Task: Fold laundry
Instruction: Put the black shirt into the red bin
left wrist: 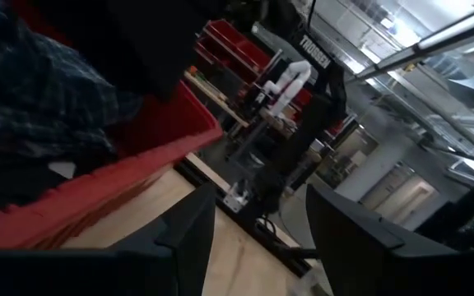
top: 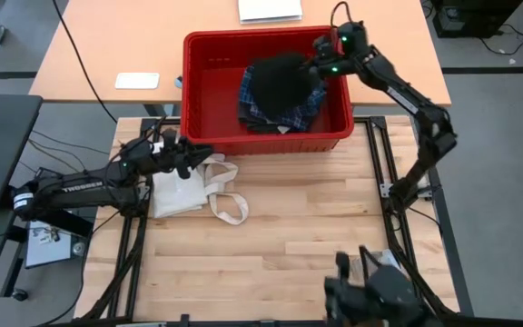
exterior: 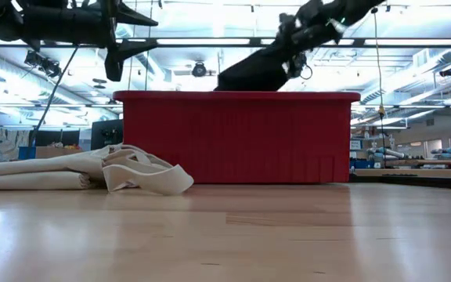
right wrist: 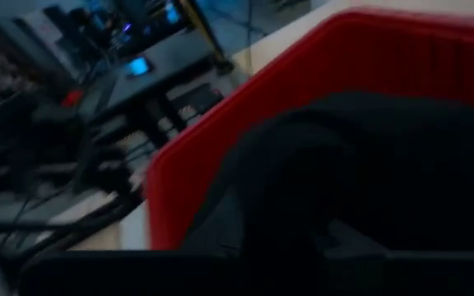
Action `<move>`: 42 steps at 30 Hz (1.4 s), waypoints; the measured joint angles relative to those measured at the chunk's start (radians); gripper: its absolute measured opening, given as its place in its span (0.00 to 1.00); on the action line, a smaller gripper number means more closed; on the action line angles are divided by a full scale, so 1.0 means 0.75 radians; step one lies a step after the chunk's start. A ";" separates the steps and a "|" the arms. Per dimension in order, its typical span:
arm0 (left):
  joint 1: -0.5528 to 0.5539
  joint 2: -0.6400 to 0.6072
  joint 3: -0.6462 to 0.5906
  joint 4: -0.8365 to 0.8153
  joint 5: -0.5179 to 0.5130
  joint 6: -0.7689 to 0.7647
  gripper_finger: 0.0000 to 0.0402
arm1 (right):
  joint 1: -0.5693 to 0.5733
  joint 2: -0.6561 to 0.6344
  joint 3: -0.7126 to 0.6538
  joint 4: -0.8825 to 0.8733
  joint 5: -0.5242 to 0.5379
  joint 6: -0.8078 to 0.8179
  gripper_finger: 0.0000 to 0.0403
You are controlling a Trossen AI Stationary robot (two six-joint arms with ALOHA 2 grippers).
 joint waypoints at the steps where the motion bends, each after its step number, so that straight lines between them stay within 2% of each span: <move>1: 0.008 0.006 0.000 0.004 0.000 -0.001 0.49 | -0.004 0.031 0.000 0.062 0.018 0.020 0.13; 5: 0.025 0.024 0.000 -0.002 -0.001 -0.013 0.49 | -0.022 0.123 -0.001 0.175 0.143 0.130 0.13; 8: 0.025 0.024 0.000 -0.002 -0.001 -0.030 0.49 | -0.067 0.176 0.001 0.015 0.222 0.229 0.14; 9: 0.025 0.024 0.000 -0.003 -0.001 -0.042 0.49 | -0.084 0.197 0.001 -0.068 0.244 0.250 0.17; 11: 0.025 0.024 0.000 -0.003 0.000 -0.064 0.49 | -0.117 0.238 -0.001 -0.239 0.250 0.261 0.27; 16: 0.024 0.024 0.000 -0.005 0.014 -0.075 0.49 | -0.181 0.311 0.003 -0.510 0.136 0.270 0.59; 19: 0.024 0.024 0.000 -0.006 0.023 -0.075 0.49 | -0.193 0.324 -0.002 -0.570 0.069 0.368 0.76; 22: 0.022 0.024 0.000 -0.006 0.045 -0.075 0.49 | -0.180 0.296 0.029 -0.599 0.103 0.395 0.85; 26: 0.022 0.024 0.000 -0.006 0.082 -0.075 0.49 | -0.118 0.247 0.128 -0.619 0.306 0.355 0.88; 36: 0.022 0.023 0.000 -0.006 0.096 -0.072 0.49 | 0.015 0.240 0.535 -0.896 0.890 0.278 0.84; 39: 0.022 0.023 0.000 -0.006 0.096 -0.070 0.49 | 0.064 0.238 0.570 -0.818 0.924 0.196 0.82; 42: 0.022 0.023 0.000 -0.006 0.096 -0.049 0.49 | 0.113 0.249 0.531 -0.578 0.838 0.146 0.82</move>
